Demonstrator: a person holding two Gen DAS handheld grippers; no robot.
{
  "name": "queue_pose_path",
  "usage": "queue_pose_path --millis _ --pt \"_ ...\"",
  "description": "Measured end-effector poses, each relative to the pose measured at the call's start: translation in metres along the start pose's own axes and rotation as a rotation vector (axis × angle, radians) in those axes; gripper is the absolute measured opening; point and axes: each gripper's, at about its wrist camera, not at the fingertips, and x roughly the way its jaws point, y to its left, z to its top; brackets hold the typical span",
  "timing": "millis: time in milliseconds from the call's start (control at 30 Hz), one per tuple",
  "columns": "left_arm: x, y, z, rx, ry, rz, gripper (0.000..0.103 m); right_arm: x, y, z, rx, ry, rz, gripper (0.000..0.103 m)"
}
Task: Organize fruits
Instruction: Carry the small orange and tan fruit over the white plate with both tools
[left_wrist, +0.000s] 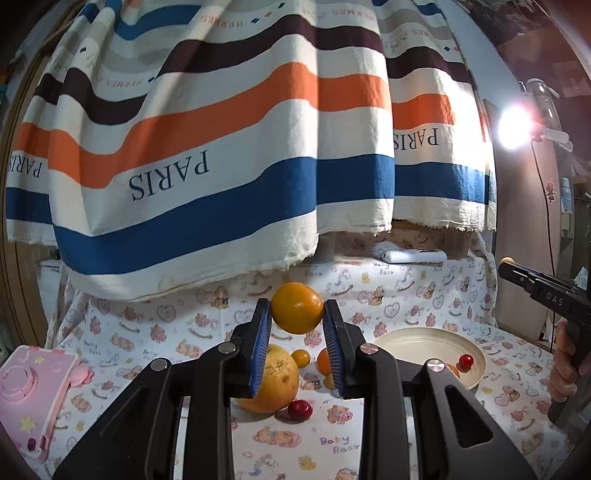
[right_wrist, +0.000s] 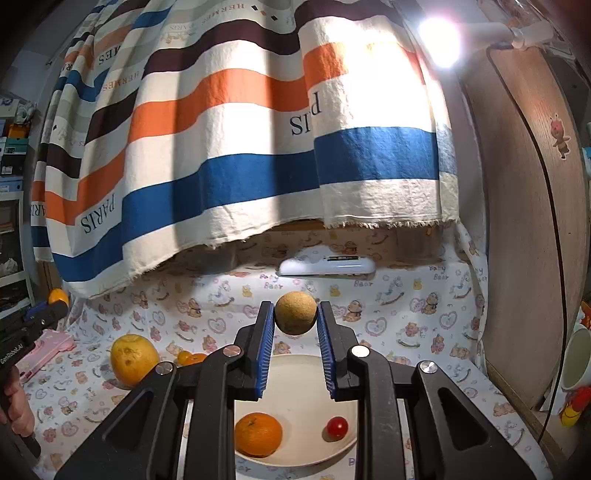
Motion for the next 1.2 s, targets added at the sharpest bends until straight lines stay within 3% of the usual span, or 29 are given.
queue_pose_path --millis 200,300,367,467,567,700,833,967,1200 --pt "0.014 -0.019 0.001 0.011 0.039 -0.043 0.028 0.005 -0.006 -0.006 0.007 0.017 0.014 0.024" --pt "0.022 -0.038 0.004 0.044 0.022 -0.072 0.028 0.012 -0.008 -0.010 0.021 0.057 0.024 0.024" --pt "0.038 -0.053 0.007 0.066 0.058 -0.099 0.028 0.018 -0.010 -0.013 0.024 0.091 0.013 0.024" --pt "0.068 -0.076 0.005 0.088 0.179 -0.162 0.028 0.026 -0.017 -0.016 0.069 0.144 0.001 0.024" --pt "0.103 -0.097 -0.002 0.108 0.340 -0.142 0.028 0.034 -0.019 -0.019 0.068 0.186 -0.029 0.024" --pt "0.140 -0.099 -0.019 0.007 0.510 -0.188 0.028 0.052 -0.020 -0.030 0.056 0.287 -0.049 0.024" --pt "0.151 -0.100 -0.033 -0.019 0.542 -0.202 0.028 0.062 -0.021 -0.038 0.060 0.350 -0.030 0.024" --pt "0.149 -0.110 -0.041 0.036 0.543 -0.205 0.028 0.070 -0.022 -0.045 0.065 0.393 -0.024 0.024" --pt "0.152 -0.112 -0.043 0.044 0.549 -0.221 0.028 0.078 -0.023 -0.053 0.069 0.436 -0.026 0.024"
